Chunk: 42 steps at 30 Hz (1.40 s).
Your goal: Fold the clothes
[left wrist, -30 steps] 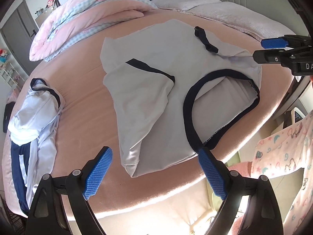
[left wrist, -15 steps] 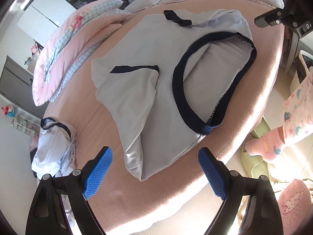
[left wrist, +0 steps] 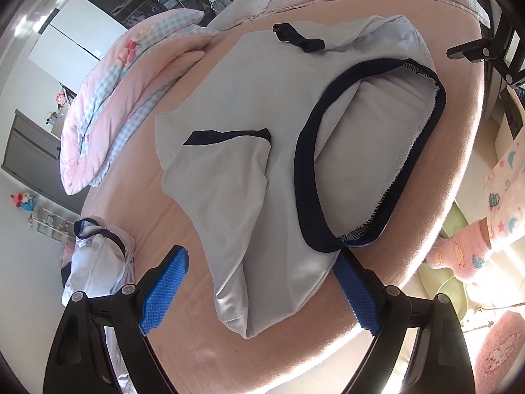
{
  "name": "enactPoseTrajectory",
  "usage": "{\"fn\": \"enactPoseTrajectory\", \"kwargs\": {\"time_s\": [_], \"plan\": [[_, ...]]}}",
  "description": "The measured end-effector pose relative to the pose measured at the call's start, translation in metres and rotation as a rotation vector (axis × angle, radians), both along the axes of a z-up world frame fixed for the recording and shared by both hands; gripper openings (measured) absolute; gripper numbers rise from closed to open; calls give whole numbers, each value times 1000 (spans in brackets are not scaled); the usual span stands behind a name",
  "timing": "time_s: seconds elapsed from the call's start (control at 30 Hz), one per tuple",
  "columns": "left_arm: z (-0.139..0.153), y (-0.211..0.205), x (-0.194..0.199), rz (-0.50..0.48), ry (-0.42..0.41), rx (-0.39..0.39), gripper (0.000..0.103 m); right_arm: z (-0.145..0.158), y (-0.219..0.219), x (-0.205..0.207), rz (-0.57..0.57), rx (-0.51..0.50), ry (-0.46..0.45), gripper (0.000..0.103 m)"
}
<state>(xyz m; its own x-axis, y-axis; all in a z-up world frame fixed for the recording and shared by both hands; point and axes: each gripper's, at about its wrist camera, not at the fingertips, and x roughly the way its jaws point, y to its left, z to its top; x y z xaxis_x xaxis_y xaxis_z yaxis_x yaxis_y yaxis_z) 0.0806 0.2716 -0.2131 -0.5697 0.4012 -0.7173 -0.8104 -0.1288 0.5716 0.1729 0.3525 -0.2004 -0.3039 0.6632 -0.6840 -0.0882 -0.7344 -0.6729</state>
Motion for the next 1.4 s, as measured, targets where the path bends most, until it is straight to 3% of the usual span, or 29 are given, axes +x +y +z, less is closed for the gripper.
{"fn": "enactPoseTrajectory", "kwargs": {"time_s": [0.27, 0.7, 0.8, 1.03, 1.27, 1.4], "plan": [[-12, -11, 17, -128, 274, -43, 90, -26, -19, -1, 125, 200, -93, 77], [-23, -10, 28, -192, 467, -30, 91, -66, -47, -9, 364, 540, -203, 77], [-22, -7, 29, -201, 472, -29, 91, -64, -41, -16, 358, 521, -191, 77], [-15, -5, 24, -188, 431, -13, 92, -62, -39, -28, 357, 568, -142, 101], [-9, -10, 20, -162, 536, 32, 92, -55, -37, -30, 312, 623, -68, 102], [-8, -9, 11, -139, 500, 16, 92, -53, -37, -29, 291, 654, -54, 101]]}}
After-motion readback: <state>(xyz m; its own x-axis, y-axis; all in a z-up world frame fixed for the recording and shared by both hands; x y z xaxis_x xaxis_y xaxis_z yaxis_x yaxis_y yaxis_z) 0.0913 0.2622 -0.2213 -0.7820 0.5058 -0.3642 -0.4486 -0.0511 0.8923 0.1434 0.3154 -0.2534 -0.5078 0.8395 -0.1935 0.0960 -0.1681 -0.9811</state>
